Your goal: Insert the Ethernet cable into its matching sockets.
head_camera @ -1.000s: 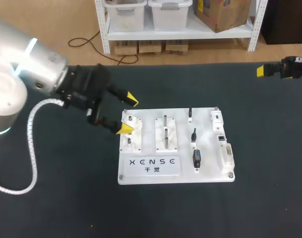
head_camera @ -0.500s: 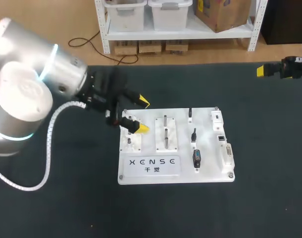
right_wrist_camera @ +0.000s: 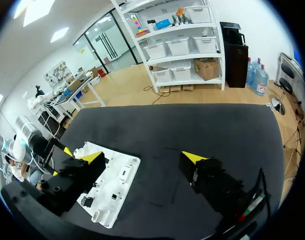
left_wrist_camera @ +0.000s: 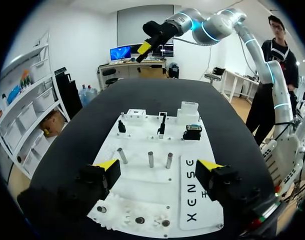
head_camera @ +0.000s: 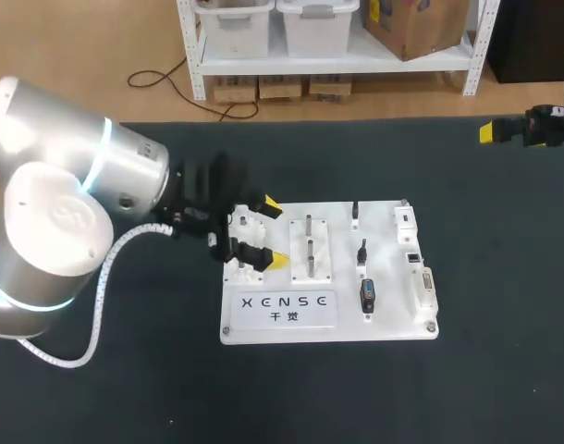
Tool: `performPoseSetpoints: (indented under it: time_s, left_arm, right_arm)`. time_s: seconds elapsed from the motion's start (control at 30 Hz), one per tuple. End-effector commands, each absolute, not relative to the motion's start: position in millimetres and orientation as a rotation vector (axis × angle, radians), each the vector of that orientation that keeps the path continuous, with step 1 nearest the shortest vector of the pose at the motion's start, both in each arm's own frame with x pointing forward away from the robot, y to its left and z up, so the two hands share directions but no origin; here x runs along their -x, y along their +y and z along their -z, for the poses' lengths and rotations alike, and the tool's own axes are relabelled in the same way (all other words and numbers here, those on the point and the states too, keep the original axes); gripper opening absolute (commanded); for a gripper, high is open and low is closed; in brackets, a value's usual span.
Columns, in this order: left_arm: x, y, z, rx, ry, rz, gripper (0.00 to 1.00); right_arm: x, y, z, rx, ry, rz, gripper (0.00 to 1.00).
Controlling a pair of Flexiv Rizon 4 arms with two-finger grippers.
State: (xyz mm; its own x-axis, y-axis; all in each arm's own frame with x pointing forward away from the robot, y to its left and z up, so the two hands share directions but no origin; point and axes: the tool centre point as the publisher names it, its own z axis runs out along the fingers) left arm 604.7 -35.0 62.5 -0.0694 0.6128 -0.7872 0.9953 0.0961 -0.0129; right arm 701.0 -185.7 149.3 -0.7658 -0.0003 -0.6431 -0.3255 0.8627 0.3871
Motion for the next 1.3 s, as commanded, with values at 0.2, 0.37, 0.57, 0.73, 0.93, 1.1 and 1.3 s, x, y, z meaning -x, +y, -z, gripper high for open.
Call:
performPoseSetpoints:
  time_s: [0.2,0.37,0.57,0.73,0.93,1.1,1.3]
  left_arm:
    - [-600,-32,-62,-1.609,1.752,0.789,1.0]
    - [-598,-32,-62,-1.64,1.75,0.8,1.0]
    - [-598,-32,-62,-1.64,1.75,0.8,1.0]
    - [-598,-32,-62,-1.64,1.75,0.8,1.0]
    - [-598,-32,-62,-1.64,1.75,0.8,1.0]
    - [-598,-32,-62,-1.64,1.75,0.8,1.0]
    - [-598,-32,-62,-1.64,1.75,0.8,1.0]
  right_arm:
    - [-701,-186,-150,0.235,2.372,-0.643,1.0]
    - [-701,-186,-150,0.235,2.372,-0.643,1.0]
    - [-701,-186,-150,0.235,2.372,-0.643,1.0]
    - [-701,-186,-150,0.235,2.372,-0.643,1.0]
    - [-701,-186,-150,0.235,2.372,-0.643,1.0]
    - [-702,-157,-151,0.226,2.39,-0.624,1.0]
    - [-695,-119,-153,0.149,2.443,-0.585,1.0]
